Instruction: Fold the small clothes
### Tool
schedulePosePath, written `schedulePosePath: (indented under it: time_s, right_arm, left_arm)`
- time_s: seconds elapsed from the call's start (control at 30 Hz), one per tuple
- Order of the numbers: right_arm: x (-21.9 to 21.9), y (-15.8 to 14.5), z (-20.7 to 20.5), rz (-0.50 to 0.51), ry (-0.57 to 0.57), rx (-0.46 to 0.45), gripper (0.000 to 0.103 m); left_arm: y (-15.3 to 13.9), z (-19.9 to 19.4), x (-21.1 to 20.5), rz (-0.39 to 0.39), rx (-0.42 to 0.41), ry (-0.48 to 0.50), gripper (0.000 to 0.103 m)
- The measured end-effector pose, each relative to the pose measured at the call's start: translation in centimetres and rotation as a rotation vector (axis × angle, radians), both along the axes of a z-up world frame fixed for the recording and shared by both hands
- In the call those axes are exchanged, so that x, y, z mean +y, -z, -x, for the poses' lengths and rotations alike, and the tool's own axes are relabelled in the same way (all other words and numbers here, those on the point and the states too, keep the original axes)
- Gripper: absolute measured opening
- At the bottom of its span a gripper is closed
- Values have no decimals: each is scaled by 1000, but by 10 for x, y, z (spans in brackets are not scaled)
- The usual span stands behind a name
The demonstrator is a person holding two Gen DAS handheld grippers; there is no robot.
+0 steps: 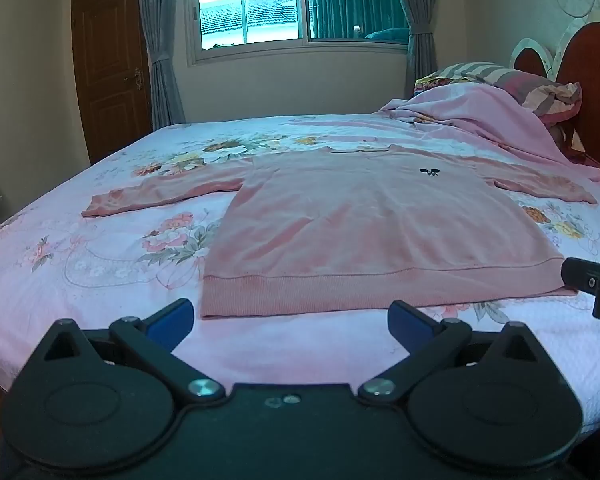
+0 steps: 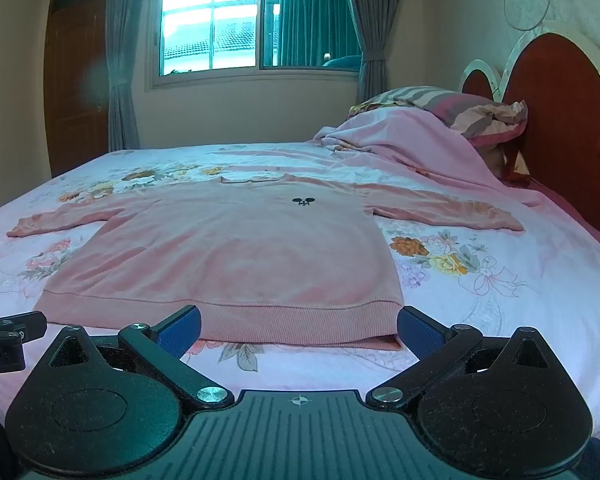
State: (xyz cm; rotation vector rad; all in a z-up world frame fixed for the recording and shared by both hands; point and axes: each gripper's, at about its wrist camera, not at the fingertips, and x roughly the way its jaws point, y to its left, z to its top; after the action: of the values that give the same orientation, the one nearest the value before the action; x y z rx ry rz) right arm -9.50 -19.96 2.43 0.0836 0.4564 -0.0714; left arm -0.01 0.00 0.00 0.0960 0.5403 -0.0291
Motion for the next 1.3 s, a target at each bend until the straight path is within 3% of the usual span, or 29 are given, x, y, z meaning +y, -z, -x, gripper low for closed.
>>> schedulePosePath:
  time_s: [1.3]
  right_arm:
    - [1,1,0,3,-1,-1,103]
  left_arm:
    - [-1,0,-2,2,-8,3,101]
